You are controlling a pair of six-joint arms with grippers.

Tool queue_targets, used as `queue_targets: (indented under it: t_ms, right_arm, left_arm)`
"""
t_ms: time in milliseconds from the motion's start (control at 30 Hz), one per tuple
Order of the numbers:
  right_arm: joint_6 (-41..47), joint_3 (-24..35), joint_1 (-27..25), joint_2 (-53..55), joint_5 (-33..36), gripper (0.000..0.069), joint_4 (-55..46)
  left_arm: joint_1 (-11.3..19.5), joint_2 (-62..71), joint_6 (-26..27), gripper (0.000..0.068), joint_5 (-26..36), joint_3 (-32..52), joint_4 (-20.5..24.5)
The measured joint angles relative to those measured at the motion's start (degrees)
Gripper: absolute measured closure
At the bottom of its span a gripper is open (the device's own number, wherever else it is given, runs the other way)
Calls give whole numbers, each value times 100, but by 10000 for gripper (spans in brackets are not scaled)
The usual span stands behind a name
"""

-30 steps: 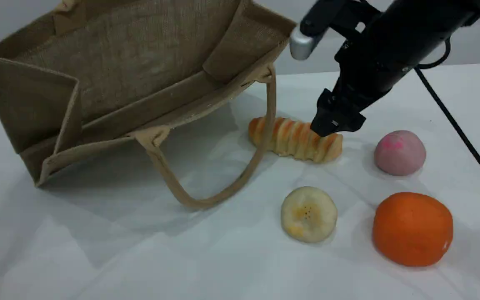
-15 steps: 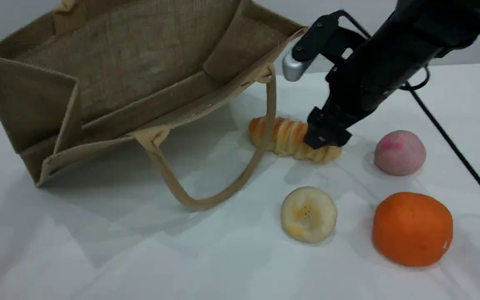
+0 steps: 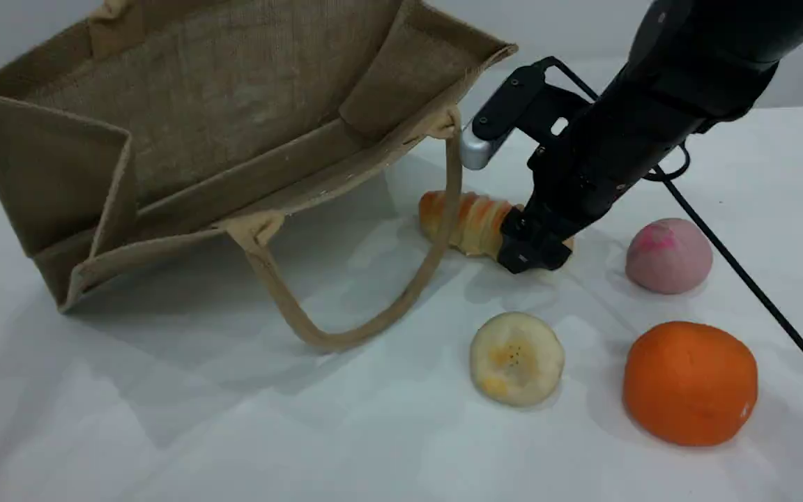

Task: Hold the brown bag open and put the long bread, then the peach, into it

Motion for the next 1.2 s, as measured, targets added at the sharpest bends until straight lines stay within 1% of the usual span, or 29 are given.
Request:
queue_targets:
  t_ms: [67, 133, 200, 333, 433, 467, 567, 700, 800, 933, 1067, 1200]
  right_arm:
    - [0, -25, 0, 0, 11, 118, 0]
    - [0, -25, 0, 0, 11, 151, 0]
    - [0, -25, 0, 0, 0, 216, 0]
    - [7, -25, 0, 0, 12, 382, 0]
    - [7, -25, 0, 0, 55, 495, 0]
    - [7, -25, 0, 0, 61, 524, 0]
    - [79, -25, 0, 0, 63, 580, 0]
    - [260, -20, -12, -17, 145, 631, -6]
    - [395, -16, -31, -136, 426, 636, -32]
    - [774, -13, -205, -435, 690, 636, -182]
    - [1567, -13, -566, -835, 1193, 636, -814]
    - [2747, -13, -959, -1233, 1938, 643, -2004]
  left_arm:
    - [0, 0, 0, 608, 0, 0, 0]
    - [0, 0, 0, 608, 0, 0, 0]
    - [0, 0, 0, 608, 0, 0, 0]
    - [0, 0, -12, 608, 0, 0, 0]
    - [0, 0, -17, 608, 0, 0, 0]
    - [0, 0, -17, 608, 0, 0, 0]
    - [0, 0, -22, 608, 0, 0, 0]
    - [0, 0, -22, 608, 0, 0, 0]
    - [0, 0, -22, 608, 0, 0, 0]
    - [0, 0, -22, 608, 0, 0, 0]
    - [0, 0, -22, 608, 0, 0, 0]
    - [0, 0, -22, 609, 0, 0, 0]
